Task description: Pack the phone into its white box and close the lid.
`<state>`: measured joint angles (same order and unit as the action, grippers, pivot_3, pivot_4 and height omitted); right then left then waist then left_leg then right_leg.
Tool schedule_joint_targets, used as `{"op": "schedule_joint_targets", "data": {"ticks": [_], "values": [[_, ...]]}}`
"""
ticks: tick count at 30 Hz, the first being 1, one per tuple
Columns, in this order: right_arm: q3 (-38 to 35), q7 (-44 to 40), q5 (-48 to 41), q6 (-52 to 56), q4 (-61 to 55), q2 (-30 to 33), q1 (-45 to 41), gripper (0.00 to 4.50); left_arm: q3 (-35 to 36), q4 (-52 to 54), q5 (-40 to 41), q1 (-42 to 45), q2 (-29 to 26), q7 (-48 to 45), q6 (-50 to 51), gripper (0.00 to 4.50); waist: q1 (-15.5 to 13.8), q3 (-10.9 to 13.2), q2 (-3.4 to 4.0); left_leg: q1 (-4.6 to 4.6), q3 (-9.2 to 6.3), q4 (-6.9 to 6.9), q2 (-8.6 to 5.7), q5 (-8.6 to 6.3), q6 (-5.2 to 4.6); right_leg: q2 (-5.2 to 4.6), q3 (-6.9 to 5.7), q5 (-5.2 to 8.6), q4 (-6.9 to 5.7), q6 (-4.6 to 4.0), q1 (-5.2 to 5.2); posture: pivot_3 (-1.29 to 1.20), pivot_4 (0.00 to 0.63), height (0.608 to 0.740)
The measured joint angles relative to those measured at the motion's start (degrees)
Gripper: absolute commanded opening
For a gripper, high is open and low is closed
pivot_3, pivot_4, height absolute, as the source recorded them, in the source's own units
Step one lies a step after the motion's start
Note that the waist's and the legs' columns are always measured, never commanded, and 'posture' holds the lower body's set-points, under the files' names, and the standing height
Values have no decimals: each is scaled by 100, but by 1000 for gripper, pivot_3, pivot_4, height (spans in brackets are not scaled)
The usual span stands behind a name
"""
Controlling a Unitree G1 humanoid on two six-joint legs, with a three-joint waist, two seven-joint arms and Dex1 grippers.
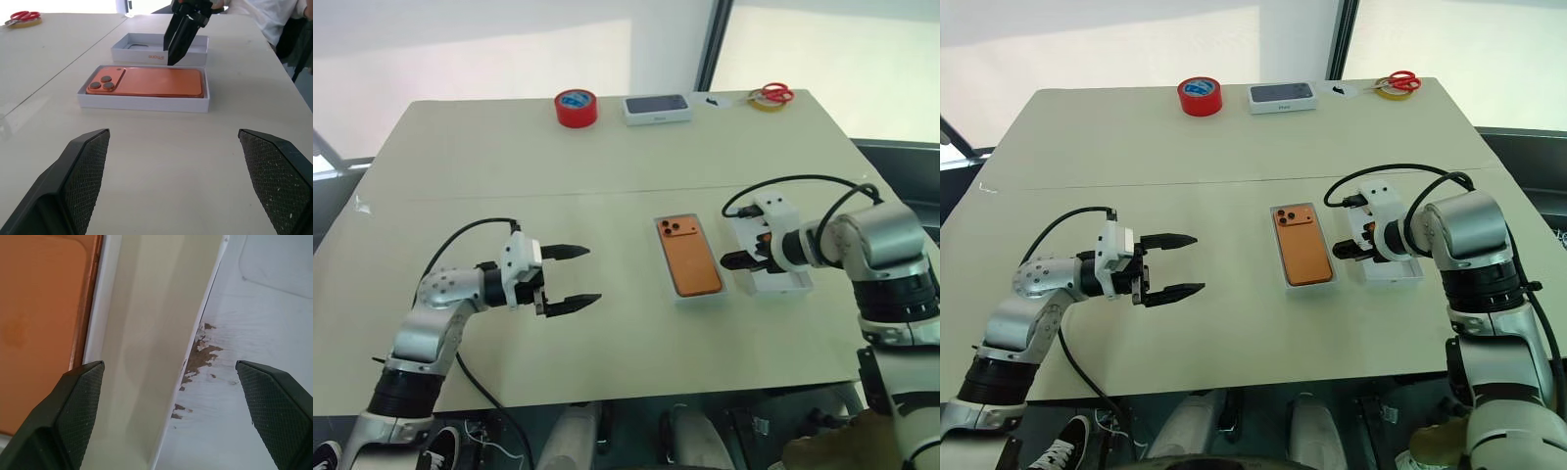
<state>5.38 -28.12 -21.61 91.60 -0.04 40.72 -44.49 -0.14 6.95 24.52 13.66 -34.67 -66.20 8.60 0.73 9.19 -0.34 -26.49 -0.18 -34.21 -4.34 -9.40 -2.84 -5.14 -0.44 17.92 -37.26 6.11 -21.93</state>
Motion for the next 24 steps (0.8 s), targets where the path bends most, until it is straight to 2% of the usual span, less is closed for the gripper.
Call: {"op": "schedule_joint_targets", "data": {"ticks": [1,4,10,11,21,24], "values": [[83,16,14,-67,26,-4,1,4500,1,45,2,-19,0,29,10,4426,5,0,0,0,0,0,0,0,0,0,0,0,0,0,-1,0,150,738],[106,45,34,-151,71,-30,-1,3678,3,137,40,-99,0,116,75,4500,9,0,0,1,0,0,0,0,0,0,0,0,-1,0,-1,0,150,738],[92,208,127,-199,132,-159,0,500,7,275,100,-184,1,274,91,4500,9,-1,0,2,0,1,0,0,0,1,0,0,-2,0,0,0,150,738],[94,226,125,-200,122,-195,0,106,7,282,102,-184,1,275,91,4500,9,-1,0,2,0,1,0,0,0,1,0,0,-2,0,0,0,150,738],[-526,531,223,-409,76,-616,163,41,49,177,109,-147,5,322,68,4500,7,-1,1,2,1,2,0,2,3,2,0,-1,-5,1,-3,0,150,738],[-1110,614,208,-870,227,-907,97,0,59,34,121,-115,20,325,114,3660,9,-1,1,2,1,5,0,4,7,5,0,-1,-5,2,-4,0,150,738]]}}
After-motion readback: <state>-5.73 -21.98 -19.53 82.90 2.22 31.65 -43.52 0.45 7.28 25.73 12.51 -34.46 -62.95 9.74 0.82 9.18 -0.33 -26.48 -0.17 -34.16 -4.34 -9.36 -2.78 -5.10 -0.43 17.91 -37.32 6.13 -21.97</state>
